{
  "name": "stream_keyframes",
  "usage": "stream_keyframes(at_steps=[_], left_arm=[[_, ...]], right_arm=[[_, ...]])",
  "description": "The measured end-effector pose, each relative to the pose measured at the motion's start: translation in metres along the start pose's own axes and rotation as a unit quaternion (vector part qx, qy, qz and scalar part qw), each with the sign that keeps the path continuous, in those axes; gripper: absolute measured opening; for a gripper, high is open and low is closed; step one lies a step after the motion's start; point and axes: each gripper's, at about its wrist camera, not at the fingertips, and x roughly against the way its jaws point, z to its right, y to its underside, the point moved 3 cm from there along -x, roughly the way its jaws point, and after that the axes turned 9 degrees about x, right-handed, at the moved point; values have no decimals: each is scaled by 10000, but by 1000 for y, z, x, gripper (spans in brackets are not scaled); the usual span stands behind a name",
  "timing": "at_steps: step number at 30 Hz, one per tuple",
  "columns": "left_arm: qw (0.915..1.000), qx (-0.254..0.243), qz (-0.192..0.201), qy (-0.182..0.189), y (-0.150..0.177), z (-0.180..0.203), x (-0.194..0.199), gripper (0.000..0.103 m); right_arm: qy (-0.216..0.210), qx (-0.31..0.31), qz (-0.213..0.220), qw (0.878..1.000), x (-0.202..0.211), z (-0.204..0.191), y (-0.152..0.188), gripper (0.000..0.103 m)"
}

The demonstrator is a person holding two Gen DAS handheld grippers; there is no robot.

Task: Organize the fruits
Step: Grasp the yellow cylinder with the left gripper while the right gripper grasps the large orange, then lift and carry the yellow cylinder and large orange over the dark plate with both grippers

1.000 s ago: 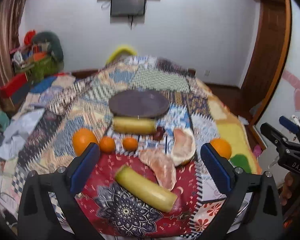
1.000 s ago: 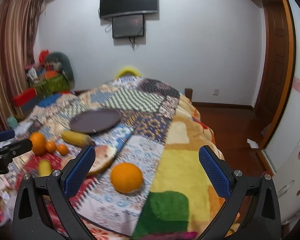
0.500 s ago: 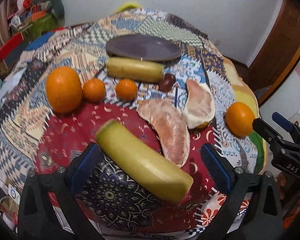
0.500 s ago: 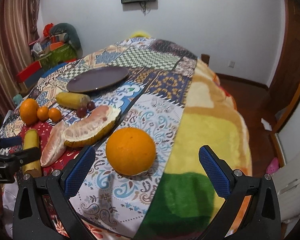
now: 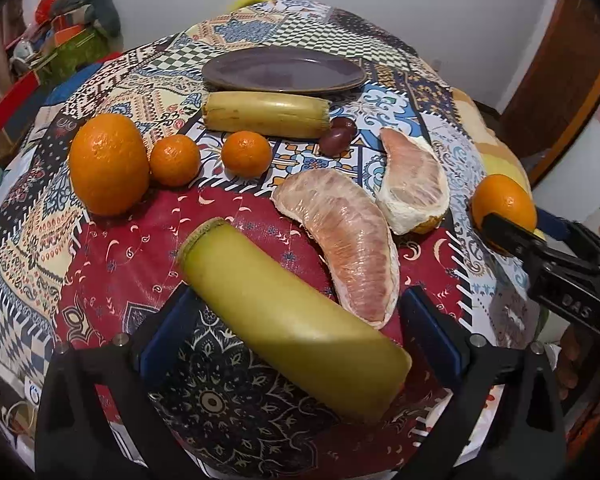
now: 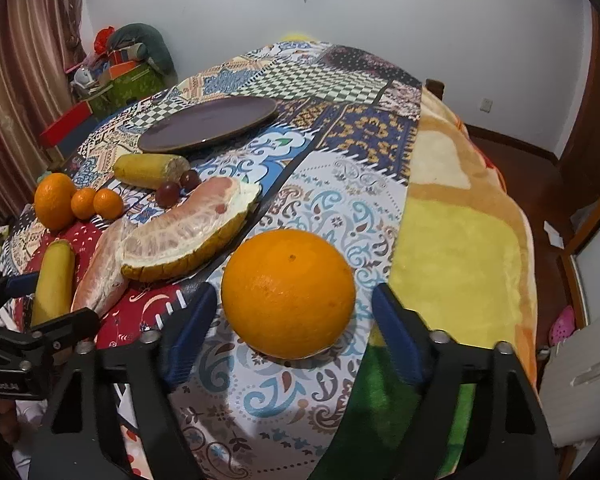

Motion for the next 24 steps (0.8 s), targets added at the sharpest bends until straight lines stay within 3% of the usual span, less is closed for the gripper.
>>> stream_keyframes(at_steps=[2,14,24], left_arm=[[9999,-57,-7,120,-1,-5,2,94],[9990,-118,10,424,0,-40,25,60],[9994,208,-28,261,-13,-59,20,58]], right_arm=[[-96,-31,-9,9999,0,0,0,63],[-122,-116,-2,9999,7,1,1,62],[-185,-72,65,9998,12,-7,0,62]])
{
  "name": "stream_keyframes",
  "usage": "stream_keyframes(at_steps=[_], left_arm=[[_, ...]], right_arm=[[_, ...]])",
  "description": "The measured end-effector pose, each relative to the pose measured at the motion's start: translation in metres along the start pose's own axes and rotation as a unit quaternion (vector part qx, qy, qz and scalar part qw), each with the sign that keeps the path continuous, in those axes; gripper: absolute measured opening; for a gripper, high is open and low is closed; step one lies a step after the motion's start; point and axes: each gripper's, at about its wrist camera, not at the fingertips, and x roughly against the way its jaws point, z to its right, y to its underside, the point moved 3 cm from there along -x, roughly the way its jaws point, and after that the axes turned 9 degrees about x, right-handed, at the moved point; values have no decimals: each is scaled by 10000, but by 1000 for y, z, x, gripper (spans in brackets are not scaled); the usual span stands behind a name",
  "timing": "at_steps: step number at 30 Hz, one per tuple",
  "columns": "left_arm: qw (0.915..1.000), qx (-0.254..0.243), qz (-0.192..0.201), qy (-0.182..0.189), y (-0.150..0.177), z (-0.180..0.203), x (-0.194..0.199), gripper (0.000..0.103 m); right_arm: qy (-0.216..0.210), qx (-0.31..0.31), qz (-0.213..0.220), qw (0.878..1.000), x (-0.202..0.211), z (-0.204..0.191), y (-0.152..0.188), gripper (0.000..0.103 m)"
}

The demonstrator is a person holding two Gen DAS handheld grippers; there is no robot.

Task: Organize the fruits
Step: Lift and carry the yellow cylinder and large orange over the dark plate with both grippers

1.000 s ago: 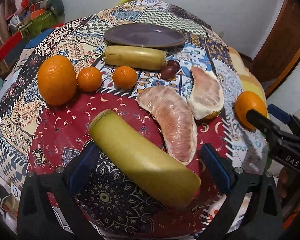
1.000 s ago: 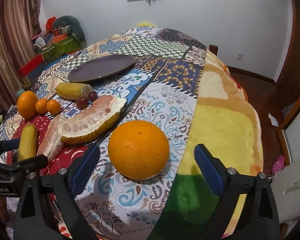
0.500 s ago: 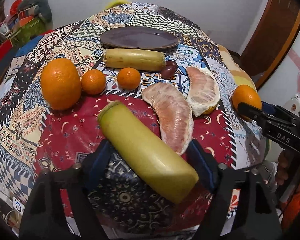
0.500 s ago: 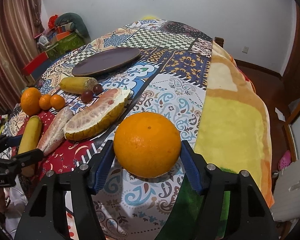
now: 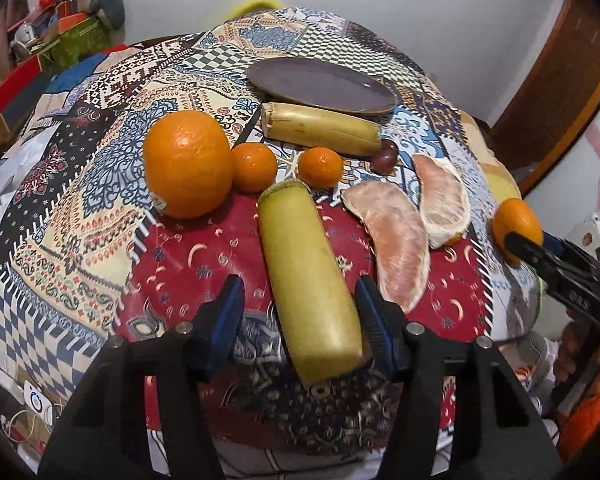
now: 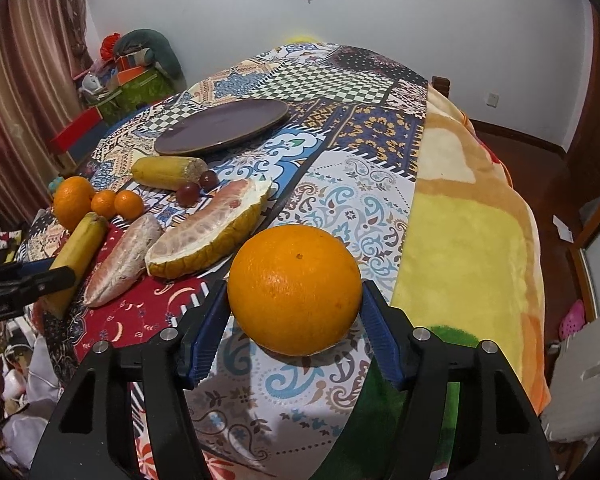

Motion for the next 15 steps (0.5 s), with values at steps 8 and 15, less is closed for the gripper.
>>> stream_keyframes(at_steps=[8,15], left_arm=[[9998,169,-88,52,-17,6,-20,42],[9997,175,-82,179,-20,6,-18,37]], right_arm=[[19,74,159,9998,9,-5,-7,62],[49,144,364,9992,15,-10,-21,62]])
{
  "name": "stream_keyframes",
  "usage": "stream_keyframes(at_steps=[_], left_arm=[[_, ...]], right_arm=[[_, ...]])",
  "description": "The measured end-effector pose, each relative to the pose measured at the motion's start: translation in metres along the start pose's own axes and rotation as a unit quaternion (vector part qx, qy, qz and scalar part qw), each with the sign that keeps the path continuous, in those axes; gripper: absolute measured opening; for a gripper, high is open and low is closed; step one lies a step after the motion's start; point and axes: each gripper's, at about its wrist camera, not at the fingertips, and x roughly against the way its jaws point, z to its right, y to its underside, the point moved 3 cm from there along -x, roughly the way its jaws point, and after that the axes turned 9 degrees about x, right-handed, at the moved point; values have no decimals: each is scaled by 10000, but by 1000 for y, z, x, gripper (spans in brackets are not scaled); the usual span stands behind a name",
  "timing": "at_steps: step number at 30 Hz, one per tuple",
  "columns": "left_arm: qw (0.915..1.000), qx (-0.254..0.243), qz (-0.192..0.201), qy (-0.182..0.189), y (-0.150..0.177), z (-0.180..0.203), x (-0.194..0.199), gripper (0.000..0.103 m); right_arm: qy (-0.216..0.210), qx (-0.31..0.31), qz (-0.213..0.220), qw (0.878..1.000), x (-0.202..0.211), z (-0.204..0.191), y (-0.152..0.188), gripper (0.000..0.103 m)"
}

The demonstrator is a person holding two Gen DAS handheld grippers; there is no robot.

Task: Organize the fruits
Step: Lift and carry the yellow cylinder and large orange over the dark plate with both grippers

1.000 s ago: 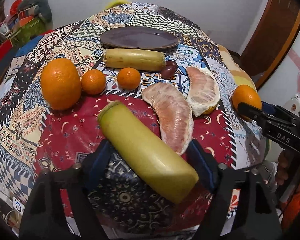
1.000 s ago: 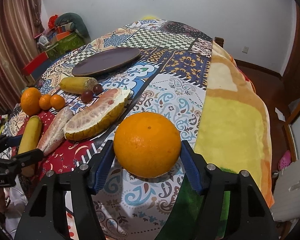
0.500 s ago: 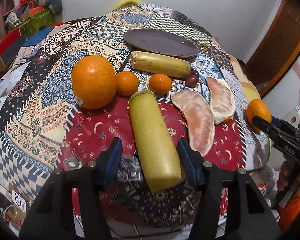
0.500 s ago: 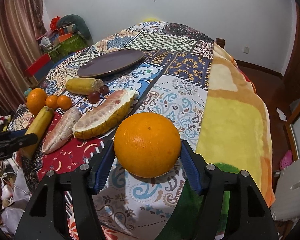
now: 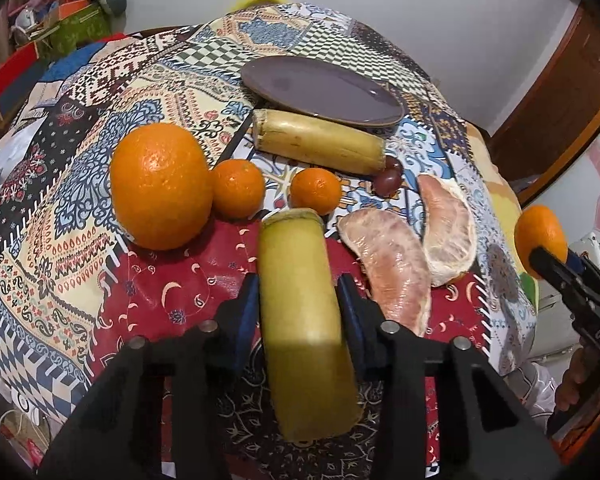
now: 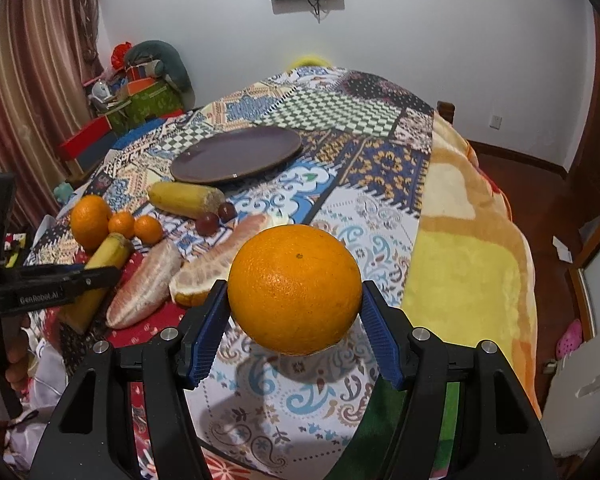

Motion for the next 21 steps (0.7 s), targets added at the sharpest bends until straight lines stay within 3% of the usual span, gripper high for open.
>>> stream_keyframes(at_steps=[7,21], left_arm=[[9989,-315,278,227,-6,19,20,36],[9913,-397,1186,402,-51,33,71,36]], right_arm=[[-28,86,248,9997,4,-7,-19,61],[-45,255,728,9970,9,-21,-58,61]])
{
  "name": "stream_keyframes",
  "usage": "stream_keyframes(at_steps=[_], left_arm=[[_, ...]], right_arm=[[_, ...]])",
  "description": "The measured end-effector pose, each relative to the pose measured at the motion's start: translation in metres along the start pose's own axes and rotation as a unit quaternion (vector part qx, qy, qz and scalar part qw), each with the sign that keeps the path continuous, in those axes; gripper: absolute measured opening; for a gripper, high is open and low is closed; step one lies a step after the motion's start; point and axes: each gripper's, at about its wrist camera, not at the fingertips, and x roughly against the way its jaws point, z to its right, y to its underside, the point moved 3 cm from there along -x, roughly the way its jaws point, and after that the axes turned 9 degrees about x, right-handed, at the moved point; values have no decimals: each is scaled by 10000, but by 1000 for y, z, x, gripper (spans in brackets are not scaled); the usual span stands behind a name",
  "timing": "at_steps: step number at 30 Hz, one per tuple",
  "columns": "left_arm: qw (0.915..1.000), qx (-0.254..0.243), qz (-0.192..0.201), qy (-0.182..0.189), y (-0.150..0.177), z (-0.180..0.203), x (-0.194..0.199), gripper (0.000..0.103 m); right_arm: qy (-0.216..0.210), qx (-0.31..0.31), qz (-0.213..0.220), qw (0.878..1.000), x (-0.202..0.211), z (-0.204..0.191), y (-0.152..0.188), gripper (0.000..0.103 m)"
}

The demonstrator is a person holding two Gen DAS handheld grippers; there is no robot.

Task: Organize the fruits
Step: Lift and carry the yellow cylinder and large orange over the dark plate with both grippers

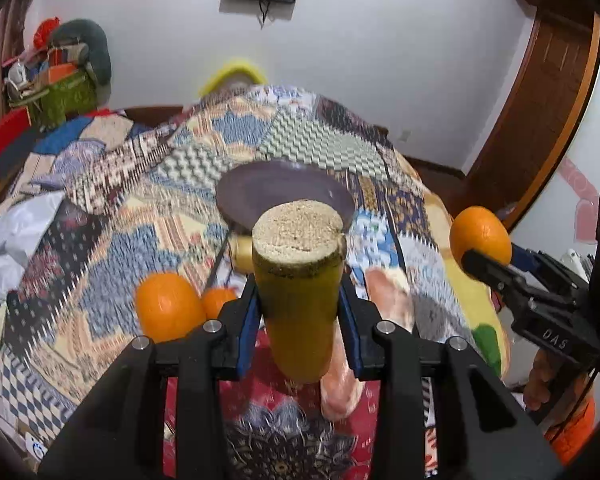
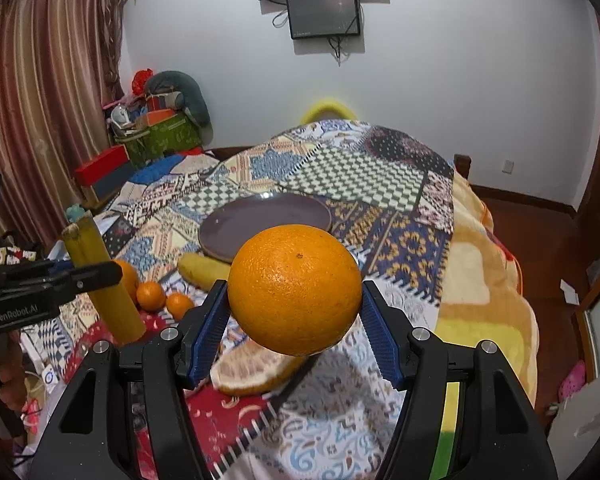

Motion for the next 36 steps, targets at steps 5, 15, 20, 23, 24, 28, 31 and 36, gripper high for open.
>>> stream_keyframes(at_steps=[5,15,20,23,24,28,31,36], left_arm=[[9997,-31,245,26,-20,2,3,36],[9983,-130,565,77,-57,6,-9,36],[9979,-128,639,44,-73,4,-23,36],[9980,-118,628,35,-81,0,-35,36],[9980,-121,620,23,-83,-1,-39,36],[9982,-163,575,-45,-91,-3,-57,36],[9985,-198,499,-79,-95,-5,-70,36],[9989,-244,364,-173,-103,-8,-89,36]], right_arm=[[2,67,130,9999,-3,-2,-14,61],[-28,213,340,9992,-23,-8,-40,61],[-12,242,394,9989,-39,-4,-51,61],[22,267,413,9988,-49,-2,-56,61],[28,273,415,9988,-53,0,-58,61],[55,308,430,9986,-66,6,-66,61],[78,345,424,9985,-76,9,-71,61],[135,450,379,9982,-94,13,-75,61]])
